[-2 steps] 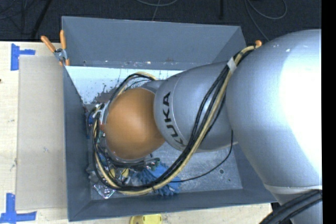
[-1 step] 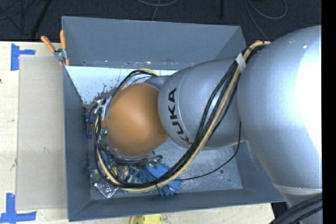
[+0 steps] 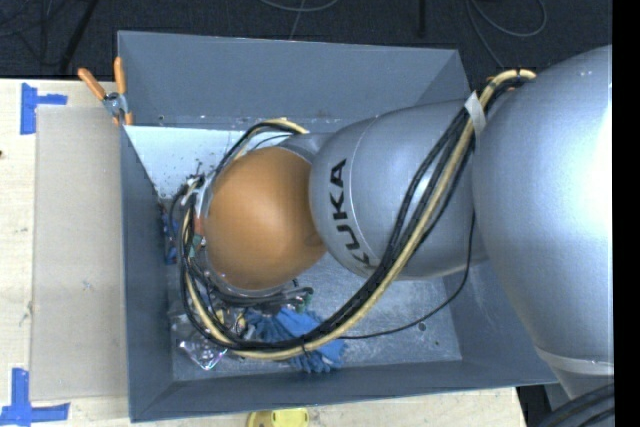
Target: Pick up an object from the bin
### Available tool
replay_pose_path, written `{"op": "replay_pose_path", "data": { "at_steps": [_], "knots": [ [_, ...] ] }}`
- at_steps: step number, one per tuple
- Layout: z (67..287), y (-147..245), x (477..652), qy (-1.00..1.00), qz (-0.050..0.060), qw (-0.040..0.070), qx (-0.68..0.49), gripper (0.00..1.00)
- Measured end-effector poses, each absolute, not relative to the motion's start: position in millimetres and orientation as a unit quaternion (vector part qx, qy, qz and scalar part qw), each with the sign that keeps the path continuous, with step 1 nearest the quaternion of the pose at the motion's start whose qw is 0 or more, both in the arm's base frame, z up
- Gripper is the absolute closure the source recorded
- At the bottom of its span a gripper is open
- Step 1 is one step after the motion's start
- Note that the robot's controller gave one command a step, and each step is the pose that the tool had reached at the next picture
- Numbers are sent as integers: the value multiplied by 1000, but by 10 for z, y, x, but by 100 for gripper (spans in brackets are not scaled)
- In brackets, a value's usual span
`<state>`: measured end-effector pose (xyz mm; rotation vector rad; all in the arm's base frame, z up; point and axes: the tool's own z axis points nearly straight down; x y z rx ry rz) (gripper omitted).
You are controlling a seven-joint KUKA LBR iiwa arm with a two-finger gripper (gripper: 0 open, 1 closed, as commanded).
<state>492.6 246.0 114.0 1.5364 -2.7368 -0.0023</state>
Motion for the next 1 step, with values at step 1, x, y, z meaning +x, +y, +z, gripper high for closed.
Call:
{"op": "replay_pose_path", "data": {
  "at_steps": [1],
  "knots": [
    [1283, 2463, 4930, -872, -1, 0, 489, 100]
  ]
}}
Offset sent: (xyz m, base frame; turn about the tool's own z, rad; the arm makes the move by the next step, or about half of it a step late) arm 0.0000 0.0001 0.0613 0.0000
